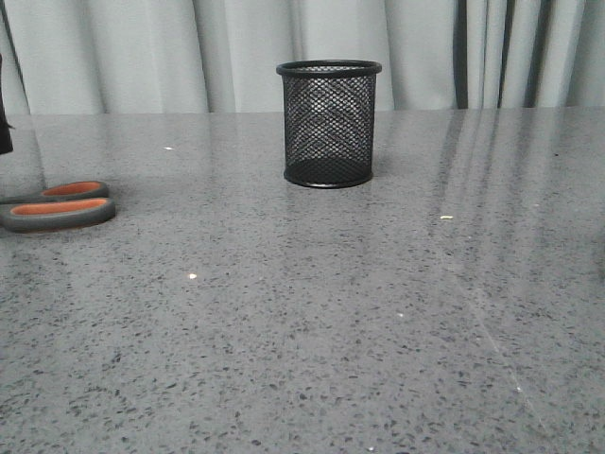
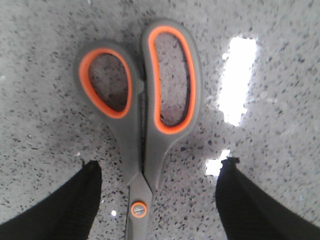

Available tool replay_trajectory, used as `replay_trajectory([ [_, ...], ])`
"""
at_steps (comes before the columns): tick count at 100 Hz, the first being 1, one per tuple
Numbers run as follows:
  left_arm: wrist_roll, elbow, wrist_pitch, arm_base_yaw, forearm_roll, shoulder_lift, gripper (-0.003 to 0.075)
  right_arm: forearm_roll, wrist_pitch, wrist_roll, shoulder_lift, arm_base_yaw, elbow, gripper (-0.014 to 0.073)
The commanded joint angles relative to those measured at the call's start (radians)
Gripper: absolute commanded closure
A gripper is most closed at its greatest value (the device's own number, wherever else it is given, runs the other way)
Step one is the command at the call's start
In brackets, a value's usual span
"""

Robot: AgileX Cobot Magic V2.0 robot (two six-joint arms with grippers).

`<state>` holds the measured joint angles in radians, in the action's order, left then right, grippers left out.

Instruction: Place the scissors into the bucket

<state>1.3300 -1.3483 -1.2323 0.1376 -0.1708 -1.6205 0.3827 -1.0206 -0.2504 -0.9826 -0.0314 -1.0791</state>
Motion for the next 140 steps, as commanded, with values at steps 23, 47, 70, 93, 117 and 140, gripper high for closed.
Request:
replay_trajectory([
  [23,0.026,-0.032,-0.030,0.013,0.029,-0.020,0.0270,0.023,0.058,-0.015,0.006,0.005,-0.035,0.0138],
  [47,0.056,-0.037,0.015,0.013,0.012,-0.044,0.0270,0.021,0.071,-0.019,0.006,-0.016,-0.035,0.0138],
  [70,0.058,-0.040,0.014,0.013,0.010,-0.078,0.0270,0.018,0.077,-0.022,0.001,-0.043,-0.035,0.0138],
  [93,0.058,-0.041,0.014,0.013,0.005,-0.096,0.0270,0.016,0.077,-0.022,-0.010,-0.043,-0.035,0.0138],
  [117,0.060,-0.041,0.016,0.013,-0.015,-0.096,0.0271,0.016,0.077,-0.022,-0.010,-0.043,-0.033,0.0138],
  [140,0.060,-0.041,0.016,0.013,-0.028,-0.096,0.0332,0.016,0.077,-0.022,-0.010,-0.043,-0.033,0.0138],
])
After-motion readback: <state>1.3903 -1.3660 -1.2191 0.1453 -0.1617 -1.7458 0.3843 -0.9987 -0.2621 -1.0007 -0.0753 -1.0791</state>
